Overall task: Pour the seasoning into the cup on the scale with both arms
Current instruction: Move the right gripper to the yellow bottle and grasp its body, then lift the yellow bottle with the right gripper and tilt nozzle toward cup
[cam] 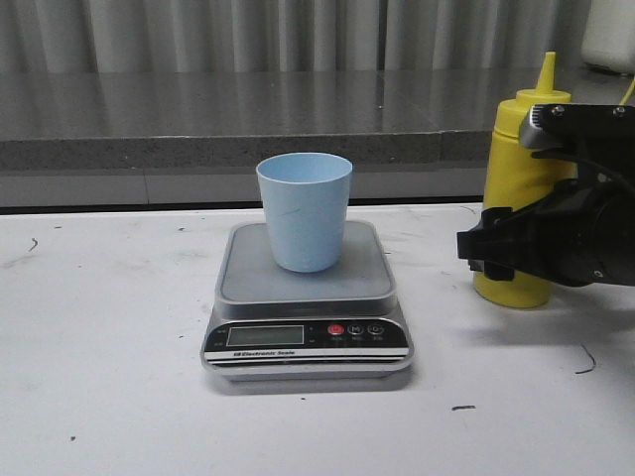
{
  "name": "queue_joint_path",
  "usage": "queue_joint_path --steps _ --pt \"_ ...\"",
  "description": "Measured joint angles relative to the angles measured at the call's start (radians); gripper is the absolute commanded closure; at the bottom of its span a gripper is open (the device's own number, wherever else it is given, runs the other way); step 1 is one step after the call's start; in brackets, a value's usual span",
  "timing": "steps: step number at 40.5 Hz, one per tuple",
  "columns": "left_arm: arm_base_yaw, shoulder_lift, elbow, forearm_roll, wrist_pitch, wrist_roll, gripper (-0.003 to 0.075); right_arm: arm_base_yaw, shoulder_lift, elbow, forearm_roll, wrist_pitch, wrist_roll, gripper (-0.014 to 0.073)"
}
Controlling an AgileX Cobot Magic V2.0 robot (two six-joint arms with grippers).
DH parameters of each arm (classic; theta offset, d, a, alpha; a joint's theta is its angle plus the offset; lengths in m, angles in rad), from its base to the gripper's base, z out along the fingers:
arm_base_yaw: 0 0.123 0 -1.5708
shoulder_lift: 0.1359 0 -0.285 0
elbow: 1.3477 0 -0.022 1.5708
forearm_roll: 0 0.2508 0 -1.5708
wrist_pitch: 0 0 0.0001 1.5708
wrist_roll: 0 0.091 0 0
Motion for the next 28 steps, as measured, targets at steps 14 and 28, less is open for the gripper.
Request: queue_joint_path --steps 14,28 --pt "0.000 0.000 0.000 0.000 0.000 0.000 0.0740 0.000 -0.096 0.000 -0.006 0.091 -0.073 0.0339" --pt "0.000 0.000 0.000 0.000 0.001 0.000 0.0740 0.000 -0.284 -0.179 -0.029 0.530 -0.540 0.0339"
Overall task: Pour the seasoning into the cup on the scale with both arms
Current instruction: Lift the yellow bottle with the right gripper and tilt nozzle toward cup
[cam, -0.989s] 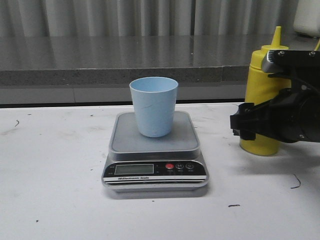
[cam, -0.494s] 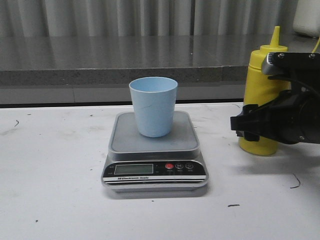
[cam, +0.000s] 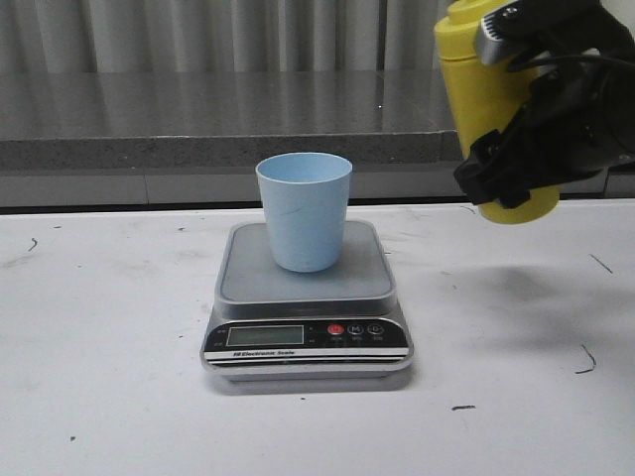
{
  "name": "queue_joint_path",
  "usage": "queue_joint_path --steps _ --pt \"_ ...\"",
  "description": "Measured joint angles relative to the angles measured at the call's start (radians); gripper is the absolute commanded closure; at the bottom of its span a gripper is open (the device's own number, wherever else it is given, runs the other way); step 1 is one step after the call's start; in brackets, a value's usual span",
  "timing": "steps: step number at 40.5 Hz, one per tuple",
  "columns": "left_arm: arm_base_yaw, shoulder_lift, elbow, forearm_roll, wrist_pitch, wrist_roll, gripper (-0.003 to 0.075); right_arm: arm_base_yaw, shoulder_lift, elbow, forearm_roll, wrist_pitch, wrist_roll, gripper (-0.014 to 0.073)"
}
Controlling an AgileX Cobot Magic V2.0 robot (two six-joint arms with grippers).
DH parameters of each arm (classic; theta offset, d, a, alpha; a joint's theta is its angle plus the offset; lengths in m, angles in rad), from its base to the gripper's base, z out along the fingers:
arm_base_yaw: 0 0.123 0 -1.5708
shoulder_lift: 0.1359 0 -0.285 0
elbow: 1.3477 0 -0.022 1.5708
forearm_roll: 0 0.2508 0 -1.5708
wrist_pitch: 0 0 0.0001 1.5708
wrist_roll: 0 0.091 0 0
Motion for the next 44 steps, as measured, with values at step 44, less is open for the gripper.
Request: queue_joint_path --steps 44 --pt "0.000 0.000 0.000 0.000 0.002 0.000 0.0740 0.004 0.143 -0.558 -0.479 0.887 -0.287 0.0339"
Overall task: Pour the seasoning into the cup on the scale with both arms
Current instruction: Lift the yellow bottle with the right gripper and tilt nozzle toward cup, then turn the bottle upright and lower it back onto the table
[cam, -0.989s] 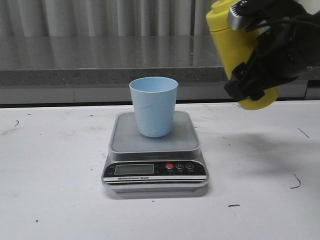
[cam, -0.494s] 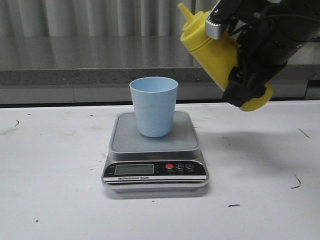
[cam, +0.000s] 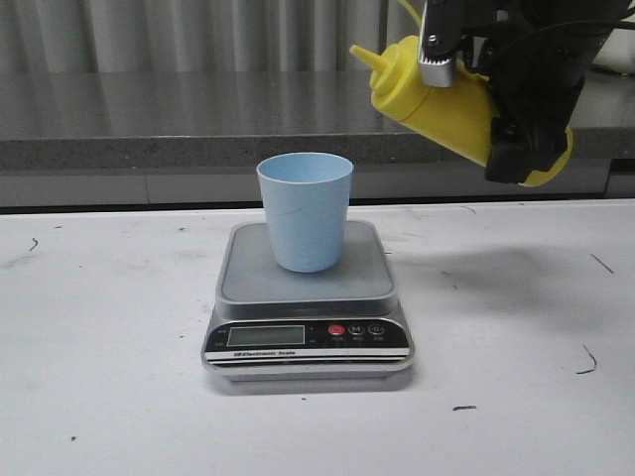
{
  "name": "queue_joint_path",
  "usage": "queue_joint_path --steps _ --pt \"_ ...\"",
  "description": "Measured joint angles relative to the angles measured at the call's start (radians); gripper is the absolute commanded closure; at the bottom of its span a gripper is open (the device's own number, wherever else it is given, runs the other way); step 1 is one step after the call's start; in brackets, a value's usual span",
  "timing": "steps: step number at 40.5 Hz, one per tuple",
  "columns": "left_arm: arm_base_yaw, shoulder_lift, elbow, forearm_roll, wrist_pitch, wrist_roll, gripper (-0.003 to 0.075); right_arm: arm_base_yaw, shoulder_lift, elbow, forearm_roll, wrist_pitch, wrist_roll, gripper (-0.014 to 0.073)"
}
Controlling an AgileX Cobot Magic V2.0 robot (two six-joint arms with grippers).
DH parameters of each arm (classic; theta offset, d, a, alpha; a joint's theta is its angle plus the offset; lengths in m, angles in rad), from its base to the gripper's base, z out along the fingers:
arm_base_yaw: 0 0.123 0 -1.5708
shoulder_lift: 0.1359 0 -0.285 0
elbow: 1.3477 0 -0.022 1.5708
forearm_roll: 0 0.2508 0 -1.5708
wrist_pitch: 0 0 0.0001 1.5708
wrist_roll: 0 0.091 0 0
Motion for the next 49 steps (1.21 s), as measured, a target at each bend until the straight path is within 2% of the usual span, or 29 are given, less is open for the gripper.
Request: queue_joint_path --steps 6,10,18,29,34,41,49 --pt "0.000 0.000 0.000 0.000 0.000 0.000 0.0740 0.022 0.002 -0.017 -0.084 0.018 0.005 0.0339" --pt "0.000 0.000 0.000 -0.002 0.000 0.000 0.0740 0.030 0.002 -0.018 -0.085 0.020 0.052 0.0339" --pt "0.000 0.000 0.000 -0.002 0.000 0.000 0.0740 0.034 0.002 -0.018 -0.038 0.022 0.237 0.0342" --pt "0.000 0.000 0.000 -0.002 0.000 0.000 0.0740 0.034 0.002 -0.018 0.078 -0.046 0.569 0.0342" --pt "0.000 0.000 0.000 -0.002 0.000 0.000 0.0740 0.032 -0.004 0.035 0.107 -0.148 0.720 0.0342" --pt "0.000 0.000 0.000 -0.002 0.000 0.000 0.0740 0.031 -0.040 0.208 0.111 -0.382 0.919 0.0342" --pt "0.000 0.000 0.000 -0.002 0.000 0.000 0.0740 0.031 -0.044 0.402 0.124 -0.674 1.007 0.0342"
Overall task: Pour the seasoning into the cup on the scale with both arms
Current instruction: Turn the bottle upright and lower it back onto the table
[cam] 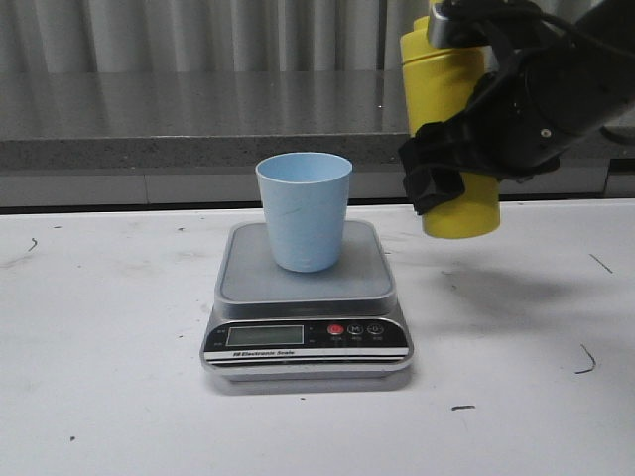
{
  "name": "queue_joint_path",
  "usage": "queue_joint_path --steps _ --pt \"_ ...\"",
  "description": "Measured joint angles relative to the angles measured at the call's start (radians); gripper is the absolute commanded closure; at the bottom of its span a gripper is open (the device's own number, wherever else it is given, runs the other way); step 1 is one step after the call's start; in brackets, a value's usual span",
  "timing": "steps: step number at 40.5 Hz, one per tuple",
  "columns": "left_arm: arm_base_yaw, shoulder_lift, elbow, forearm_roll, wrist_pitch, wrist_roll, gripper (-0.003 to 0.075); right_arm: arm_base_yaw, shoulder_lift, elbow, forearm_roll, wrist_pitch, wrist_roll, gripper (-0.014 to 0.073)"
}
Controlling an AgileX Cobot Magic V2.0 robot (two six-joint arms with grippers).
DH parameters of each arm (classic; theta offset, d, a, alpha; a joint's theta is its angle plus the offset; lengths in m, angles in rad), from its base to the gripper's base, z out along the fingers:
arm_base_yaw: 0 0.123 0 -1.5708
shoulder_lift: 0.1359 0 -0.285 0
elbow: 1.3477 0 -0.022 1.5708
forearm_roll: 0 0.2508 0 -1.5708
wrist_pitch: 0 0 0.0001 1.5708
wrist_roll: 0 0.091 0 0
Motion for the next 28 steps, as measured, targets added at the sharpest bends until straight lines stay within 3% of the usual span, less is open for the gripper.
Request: queue_joint_path --steps 14,28 --pt "0.000 0.000 0.000 0.000 0.000 0.000 0.0740 -0.103 0.011 0.198 0.107 -0.381 0.007 0.0339" --pt "0.000 0.000 0.000 0.000 0.000 0.000 0.0740 -0.128 0.133 0.210 0.114 -0.492 -0.076 0.0339"
